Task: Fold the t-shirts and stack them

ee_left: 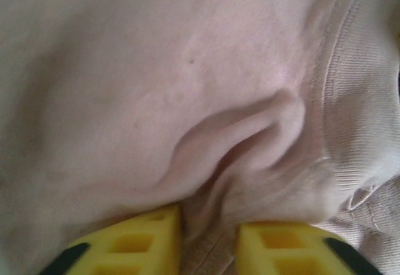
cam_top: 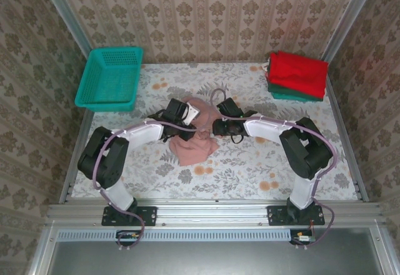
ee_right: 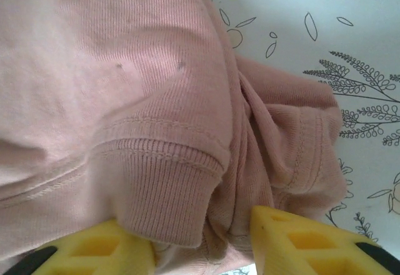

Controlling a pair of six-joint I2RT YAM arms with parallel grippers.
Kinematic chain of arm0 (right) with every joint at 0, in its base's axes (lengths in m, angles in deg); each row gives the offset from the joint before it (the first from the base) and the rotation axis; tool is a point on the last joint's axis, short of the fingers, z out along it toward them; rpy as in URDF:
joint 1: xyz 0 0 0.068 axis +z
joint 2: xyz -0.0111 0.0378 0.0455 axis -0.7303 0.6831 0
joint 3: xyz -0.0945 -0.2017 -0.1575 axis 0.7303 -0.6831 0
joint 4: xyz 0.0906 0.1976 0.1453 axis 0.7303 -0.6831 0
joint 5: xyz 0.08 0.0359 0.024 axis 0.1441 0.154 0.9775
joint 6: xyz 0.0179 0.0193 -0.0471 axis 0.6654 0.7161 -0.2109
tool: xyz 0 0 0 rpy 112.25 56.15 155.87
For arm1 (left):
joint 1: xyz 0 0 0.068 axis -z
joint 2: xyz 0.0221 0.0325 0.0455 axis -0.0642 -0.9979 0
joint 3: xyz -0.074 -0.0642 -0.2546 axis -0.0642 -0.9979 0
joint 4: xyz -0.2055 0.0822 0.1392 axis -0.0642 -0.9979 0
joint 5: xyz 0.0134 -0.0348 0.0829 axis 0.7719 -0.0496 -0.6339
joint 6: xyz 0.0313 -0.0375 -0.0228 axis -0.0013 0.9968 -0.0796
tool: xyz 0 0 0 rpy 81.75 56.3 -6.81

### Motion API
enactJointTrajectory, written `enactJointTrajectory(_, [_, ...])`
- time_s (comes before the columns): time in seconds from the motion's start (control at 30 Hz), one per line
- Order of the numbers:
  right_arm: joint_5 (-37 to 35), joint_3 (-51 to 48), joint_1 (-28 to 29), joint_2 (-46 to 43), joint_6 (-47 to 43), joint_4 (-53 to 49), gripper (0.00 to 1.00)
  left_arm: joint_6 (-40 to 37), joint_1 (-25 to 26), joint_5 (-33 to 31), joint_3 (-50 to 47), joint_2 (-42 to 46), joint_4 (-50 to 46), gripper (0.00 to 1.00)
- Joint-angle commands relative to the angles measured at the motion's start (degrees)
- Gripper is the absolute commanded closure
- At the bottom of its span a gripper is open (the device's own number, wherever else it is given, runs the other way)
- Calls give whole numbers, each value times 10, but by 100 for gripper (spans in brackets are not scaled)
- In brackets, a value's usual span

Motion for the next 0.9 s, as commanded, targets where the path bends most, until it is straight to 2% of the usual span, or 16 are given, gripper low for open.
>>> enactJointTrajectory(0.0, [-26,18,2,7,-14,-36,66,-3,-5,6,21,7,-15,87])
enactJointTrajectory(0.17, [-64,14,1,-28,-18,-66,86,18,-17,27,18,55,-23,100])
enactJointTrajectory(0.33, [-93,2,-5,-97,-16,-91,100,26,-23,25,15,136,-43,100])
enactJointTrajectory(0.57, [-136,8,-10,-251,-40,-137,100,29,-16,19,83,243,-112,100])
enactJointTrajectory(0.87, [-131,86,-10,-436,-70,-219,100,17,52,-27,266,298,-209,100])
